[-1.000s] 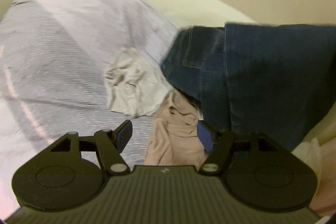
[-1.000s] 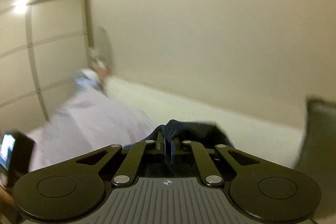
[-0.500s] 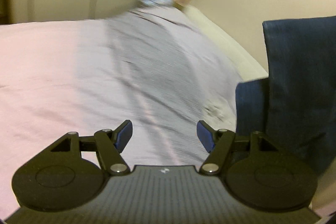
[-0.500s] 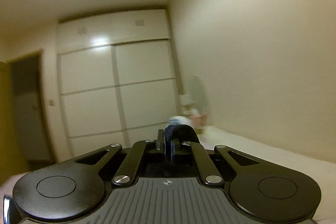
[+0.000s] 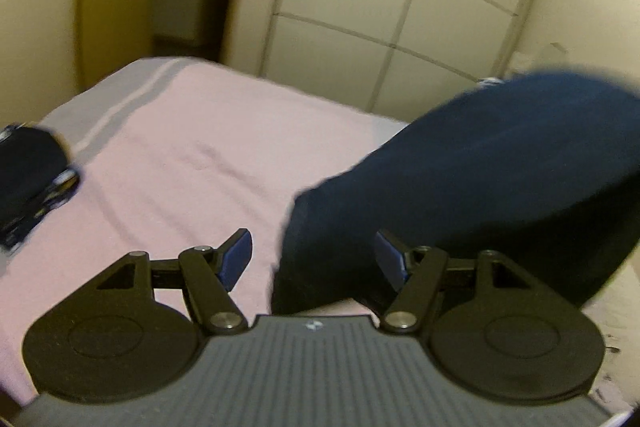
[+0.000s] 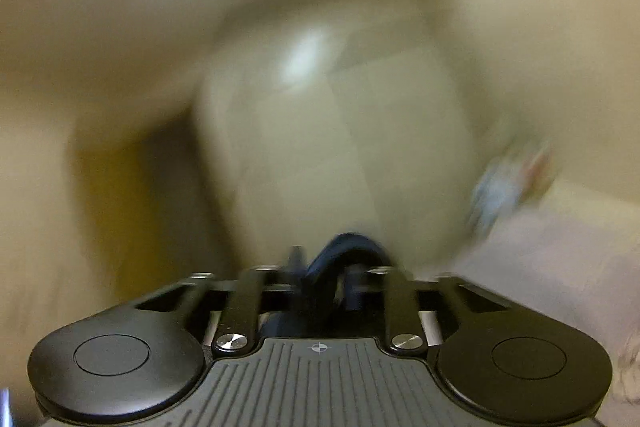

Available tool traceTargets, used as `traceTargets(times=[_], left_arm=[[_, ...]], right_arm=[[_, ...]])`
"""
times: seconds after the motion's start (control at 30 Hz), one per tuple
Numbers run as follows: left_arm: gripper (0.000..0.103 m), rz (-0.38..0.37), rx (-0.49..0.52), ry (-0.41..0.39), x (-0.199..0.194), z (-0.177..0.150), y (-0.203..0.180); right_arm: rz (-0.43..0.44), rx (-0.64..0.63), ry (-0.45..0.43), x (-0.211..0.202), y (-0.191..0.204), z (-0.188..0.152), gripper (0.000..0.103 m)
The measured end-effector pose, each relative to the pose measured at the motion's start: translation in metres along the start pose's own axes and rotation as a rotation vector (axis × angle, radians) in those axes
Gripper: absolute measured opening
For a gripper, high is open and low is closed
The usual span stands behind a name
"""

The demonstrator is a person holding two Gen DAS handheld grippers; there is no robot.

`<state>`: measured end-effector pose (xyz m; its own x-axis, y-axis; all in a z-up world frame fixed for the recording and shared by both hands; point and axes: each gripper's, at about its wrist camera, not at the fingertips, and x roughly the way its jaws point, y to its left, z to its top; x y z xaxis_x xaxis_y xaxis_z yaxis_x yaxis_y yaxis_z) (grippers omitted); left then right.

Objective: Fold clothes
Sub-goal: 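Carry the jeans with the right gripper and drop them on open bed, then move both open grippers toward the bunched jeans on the bed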

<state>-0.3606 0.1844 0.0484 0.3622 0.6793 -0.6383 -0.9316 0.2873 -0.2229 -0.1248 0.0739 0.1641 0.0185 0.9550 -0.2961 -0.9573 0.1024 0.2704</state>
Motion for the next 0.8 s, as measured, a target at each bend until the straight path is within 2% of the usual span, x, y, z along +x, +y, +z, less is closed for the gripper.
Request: traceTargets(times=[0.03, 0.1, 0.2, 0.33, 0.47, 0.6, 0.8], left_arm=[[0.064, 0.023, -0.009, 0.013, -0.002, -0.005, 0.008], [0.064, 0.057, -0.015, 0.041, -0.007, -0.016, 0.019], [0.064, 0.069, 0.028, 0.091, -0.013, -0.041, 0.011], [0.064, 0.074, 0.063, 0.144, -0.015, -0.07, -0.009], [0.064, 0.116, 0.095, 0.189, -0.021, -0.11, -0.023], [0.064, 0.174, 0.147, 0.249, -0.029, -0.151, -0.043], [0.065, 0.25, 0.203, 0.296, -0.057, -0.198, -0.058]], right_arm=[[0.058, -0.016, 0.134, 0.012, 0.002, -0.019, 0.05], [0.109, 0.01, 0.302, 0.029, 0.003, -0.058, 0.049], [0.057, 0.054, 0.435, 0.034, -0.011, -0.094, 0.049], [-0.01, 0.134, 0.448, 0.005, -0.03, -0.122, 0.049], [-0.039, 0.155, 0.497, 0.005, -0.043, -0.139, 0.05], [-0.064, 0.177, 0.586, -0.022, -0.056, -0.189, 0.049], [-0.063, 0.131, 0.672, -0.045, -0.058, -0.248, 0.049]])
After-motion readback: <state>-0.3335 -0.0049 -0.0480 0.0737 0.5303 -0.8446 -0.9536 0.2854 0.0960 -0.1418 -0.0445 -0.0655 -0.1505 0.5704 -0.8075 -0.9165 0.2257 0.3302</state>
